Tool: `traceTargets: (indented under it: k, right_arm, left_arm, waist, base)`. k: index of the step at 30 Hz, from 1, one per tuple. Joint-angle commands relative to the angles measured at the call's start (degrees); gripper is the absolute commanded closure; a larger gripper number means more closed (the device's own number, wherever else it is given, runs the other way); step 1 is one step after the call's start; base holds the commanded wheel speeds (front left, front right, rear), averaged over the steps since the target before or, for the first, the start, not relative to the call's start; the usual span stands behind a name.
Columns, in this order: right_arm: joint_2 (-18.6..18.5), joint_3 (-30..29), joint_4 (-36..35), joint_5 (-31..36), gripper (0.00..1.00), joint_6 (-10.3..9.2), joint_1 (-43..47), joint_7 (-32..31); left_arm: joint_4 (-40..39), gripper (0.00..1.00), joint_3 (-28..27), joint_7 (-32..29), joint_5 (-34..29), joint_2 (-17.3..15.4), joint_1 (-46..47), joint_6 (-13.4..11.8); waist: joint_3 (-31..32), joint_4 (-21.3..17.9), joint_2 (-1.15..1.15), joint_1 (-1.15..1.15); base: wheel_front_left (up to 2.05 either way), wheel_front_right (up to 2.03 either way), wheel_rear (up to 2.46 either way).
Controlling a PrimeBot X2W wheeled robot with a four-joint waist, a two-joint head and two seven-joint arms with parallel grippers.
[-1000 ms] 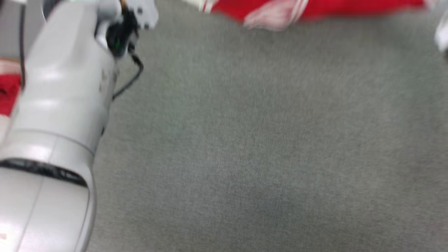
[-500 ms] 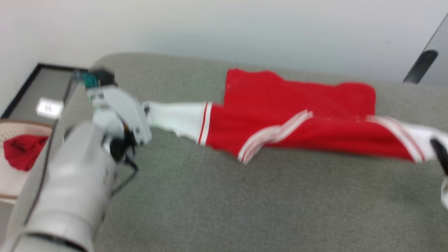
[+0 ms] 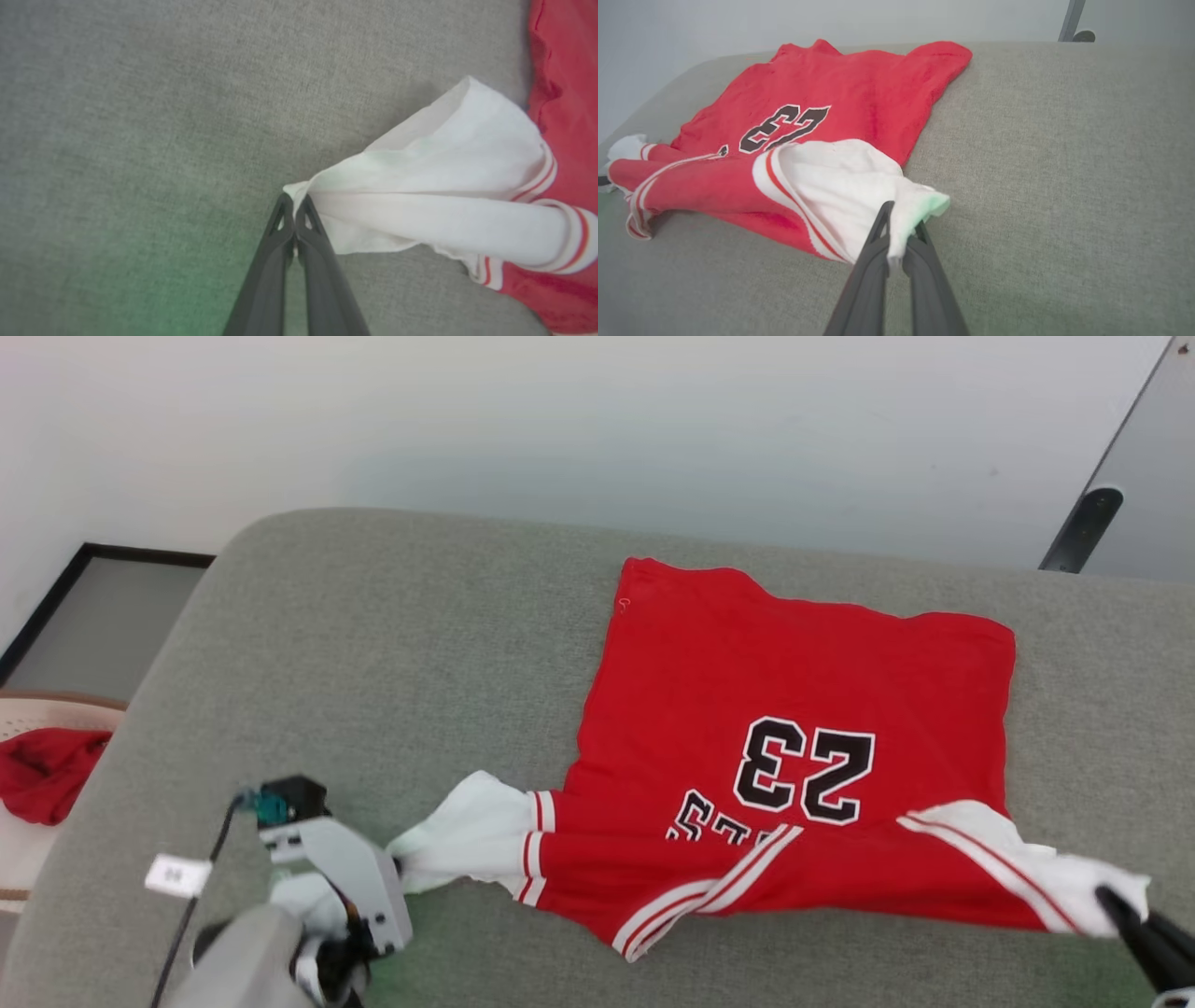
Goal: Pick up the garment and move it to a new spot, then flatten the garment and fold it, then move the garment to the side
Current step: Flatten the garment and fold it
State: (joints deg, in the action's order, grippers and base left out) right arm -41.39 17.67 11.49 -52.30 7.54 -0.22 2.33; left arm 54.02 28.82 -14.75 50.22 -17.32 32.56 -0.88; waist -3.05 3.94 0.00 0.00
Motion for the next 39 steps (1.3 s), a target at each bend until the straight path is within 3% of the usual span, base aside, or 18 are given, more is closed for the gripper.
traceTargets:
  k: [1,5,12,18,19,20,21,31,35,39]
  right_arm:
    - [-1.3,0.7,-0.4,-0.7,1.0,-0.1,1.1,-1.1]
    - [-3.3,2.3,-0.1,-0.7,1.0,-0.1,1.9,-3.7]
    - [-5.6,2.5,3.0,0.9,1.0,-0.1,1.9,-6.7]
    - [-4.4,2.5,5.7,2.3,1.0,-0.1,-0.4,-9.2]
    - [-4.1,2.4,6.2,2.4,0.82,-0.1,-0.9,-9.9]
    - [-3.8,2.3,6.6,2.4,0.53,-0.1,-1.6,-10.8]
    - [-3.5,2.1,6.9,2.7,0.0,-0.1,-2.2,-11.8]
    - [-2.7,-1.7,3.0,2.4,0.0,-0.08,-2.1,-21.6]
    - [-2.6,-6.7,-2.9,2.3,0.0,-0.08,0.1,-20.2]
    - [-1.6,-11.7,-9.0,7.2,0.0,-0.08,0.8,-15.4]
  left_arm:
    - [-3.0,1.0,-0.3,-0.3,0.5,-0.7,-3.4,-1.6]
    - [-13.6,1.0,0.8,-3.1,0.6,-1.2,-12.5,-6.9]
    - [-32.9,1.0,2.1,-8.9,-0.6,-5.4,-23.4,-17.5]
    - [-43.8,1.0,1.8,-10.7,-0.7,-6.7,-26.7,-22.3]
    - [-44.7,1.0,2.0,-11.0,-0.8,-6.7,-27.0,-22.6]
    - [-45.5,1.0,2.1,-10.9,-0.9,-6.7,-27.1,-22.9]
    - [-46.1,1.0,2.1,-10.8,-0.9,-6.5,-27.2,-23.0]
    - [-46.2,1.0,2.8,-7.7,-1.2,-5.0,-28.0,-21.1]
    - [-45.9,1.0,2.6,-4.0,-2.2,-5.1,-27.6,-19.4]
    - [-46.1,1.0,2.7,0.4,-3.1,-4.8,-26.6,-16.3]
  waist:
    - [-0.2,-0.2,0.0,0.0]
    - [-0.4,-0.4,0.0,0.0]
    - [-0.5,0.2,0.0,0.0]
    - [-0.4,0.8,0.0,0.0]
    - [-0.4,0.9,0.0,0.0]
    - [-0.3,0.9,0.0,0.0]
    - [-0.3,0.8,0.0,0.0]
    - [1.4,0.9,0.0,0.0]
    - [1.8,1.5,0.0,0.0]
    - [1.5,2.2,0.0,0.0]
  base:
    - [0.0,0.0,0.0]
    - [0.0,0.0,0.0]
    - [0.0,0.0,0.0]
    - [0.0,0.0,0.0]
    - [0.0,0.0,0.0]
    - [0.0,0.0,0.0]
    - [0.0,0.0,0.0]
    - [0.0,0.0,0.0]
    - [0.0,0.0,0.0]
    - [0.0,0.0,0.0]
